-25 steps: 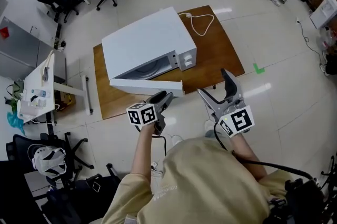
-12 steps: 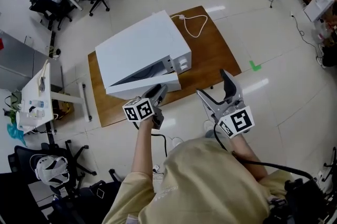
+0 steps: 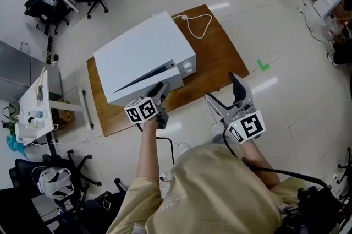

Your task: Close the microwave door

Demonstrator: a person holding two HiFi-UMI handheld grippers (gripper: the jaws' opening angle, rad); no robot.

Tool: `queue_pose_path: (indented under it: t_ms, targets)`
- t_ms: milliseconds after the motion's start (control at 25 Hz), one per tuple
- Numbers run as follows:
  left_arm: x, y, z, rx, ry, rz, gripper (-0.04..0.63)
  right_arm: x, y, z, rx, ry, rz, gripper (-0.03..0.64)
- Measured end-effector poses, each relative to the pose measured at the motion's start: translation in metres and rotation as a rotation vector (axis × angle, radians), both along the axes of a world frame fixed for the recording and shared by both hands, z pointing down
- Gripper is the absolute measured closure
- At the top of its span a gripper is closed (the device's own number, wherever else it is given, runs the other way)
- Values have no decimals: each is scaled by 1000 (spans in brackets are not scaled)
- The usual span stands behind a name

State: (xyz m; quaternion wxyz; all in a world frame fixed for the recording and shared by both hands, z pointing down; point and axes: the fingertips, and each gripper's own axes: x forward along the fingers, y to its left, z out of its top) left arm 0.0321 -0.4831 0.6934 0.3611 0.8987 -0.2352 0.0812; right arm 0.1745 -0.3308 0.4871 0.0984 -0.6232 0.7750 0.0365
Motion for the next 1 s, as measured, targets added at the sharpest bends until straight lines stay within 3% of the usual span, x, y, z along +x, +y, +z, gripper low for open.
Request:
queue_pose_path:
  t_ms: [200, 320, 480, 1000]
  targets:
    - [-3, -21, 4, -6, 3, -31, 446, 3, -7, 6, -14, 0, 4, 210]
    - [-6, -26, 9, 8, -42, -57, 547, 4, -8, 5, -17, 1, 10, 210]
    - [-5, -31, 10, 26, -55, -97, 591, 0, -14, 1, -20, 0, 11, 210]
    - [3, -29, 24, 70, -196, -154, 594, 6, -12, 9, -17, -7, 16, 210]
